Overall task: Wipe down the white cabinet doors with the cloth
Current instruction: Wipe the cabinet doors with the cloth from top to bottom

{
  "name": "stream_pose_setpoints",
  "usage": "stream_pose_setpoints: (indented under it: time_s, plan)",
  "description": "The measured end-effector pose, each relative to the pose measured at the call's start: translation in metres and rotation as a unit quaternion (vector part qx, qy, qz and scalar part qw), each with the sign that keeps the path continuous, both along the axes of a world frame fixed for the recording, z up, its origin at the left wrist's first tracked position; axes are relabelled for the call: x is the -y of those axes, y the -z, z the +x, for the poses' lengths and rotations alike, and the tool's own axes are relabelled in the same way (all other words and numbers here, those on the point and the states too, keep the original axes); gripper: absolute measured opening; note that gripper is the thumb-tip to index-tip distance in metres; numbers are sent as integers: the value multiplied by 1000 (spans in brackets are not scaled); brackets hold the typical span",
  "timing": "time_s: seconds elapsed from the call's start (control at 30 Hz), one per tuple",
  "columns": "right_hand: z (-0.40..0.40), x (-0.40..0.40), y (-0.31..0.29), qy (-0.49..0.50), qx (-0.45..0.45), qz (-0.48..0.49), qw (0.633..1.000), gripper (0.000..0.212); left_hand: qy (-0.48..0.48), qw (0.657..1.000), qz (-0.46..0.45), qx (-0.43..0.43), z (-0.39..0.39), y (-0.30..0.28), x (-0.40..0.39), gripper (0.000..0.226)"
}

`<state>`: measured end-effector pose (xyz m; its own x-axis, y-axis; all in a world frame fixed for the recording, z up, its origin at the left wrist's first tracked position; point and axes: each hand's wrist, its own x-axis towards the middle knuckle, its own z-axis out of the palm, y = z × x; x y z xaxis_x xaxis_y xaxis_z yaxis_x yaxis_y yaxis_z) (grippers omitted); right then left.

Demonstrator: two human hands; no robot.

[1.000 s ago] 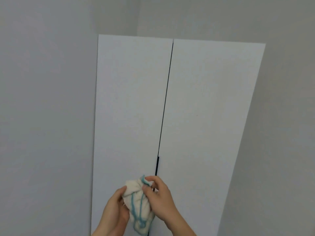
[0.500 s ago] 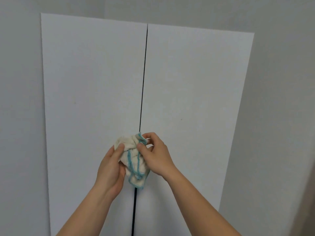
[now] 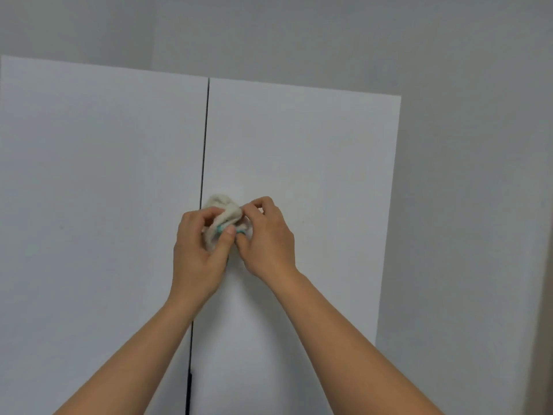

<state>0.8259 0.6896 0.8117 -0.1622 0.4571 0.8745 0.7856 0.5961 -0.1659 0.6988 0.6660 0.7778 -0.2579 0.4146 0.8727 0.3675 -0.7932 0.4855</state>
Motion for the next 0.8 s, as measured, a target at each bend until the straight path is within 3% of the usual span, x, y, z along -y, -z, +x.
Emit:
stream_pose_setpoints:
  time_s: [0.07, 0.13, 0.2, 0.37, 0.5, 0.6, 0.67, 0.8]
  plan:
    - [22, -13, -4, 12, 20, 8, 1000, 18, -70, 989, 43, -124, 9, 13, -20, 30]
    - [43, -25, 1, 14, 51, 20, 998, 16, -188, 947, 72, -252, 9, 32, -42, 38]
    - [60, -31, 9, -2, 83, 29, 996, 21, -243, 912, 79, -322, 4, 49, -58, 42]
    - [90, -36, 7, 30, 47, 135, 989, 19, -258, 906, 106, -318, 5, 42, -70, 32]
    - [120, -44, -20, 109, -38, 172, 978, 38, -198, 940, 119, -252, 15, 16, -73, 22]
    - [142, -51, -38, 161, -46, 175, 970, 52, -169, 957, 117, -204, 18, 13, -80, 47]
    - [153, -58, -46, 176, -38, 176, 968, 55, -194, 953, 88, -217, 17, 16, -86, 69]
    - [160, -70, -53, 176, -17, 197, 964, 55, -243, 925, 57, -288, 24, 24, -93, 72]
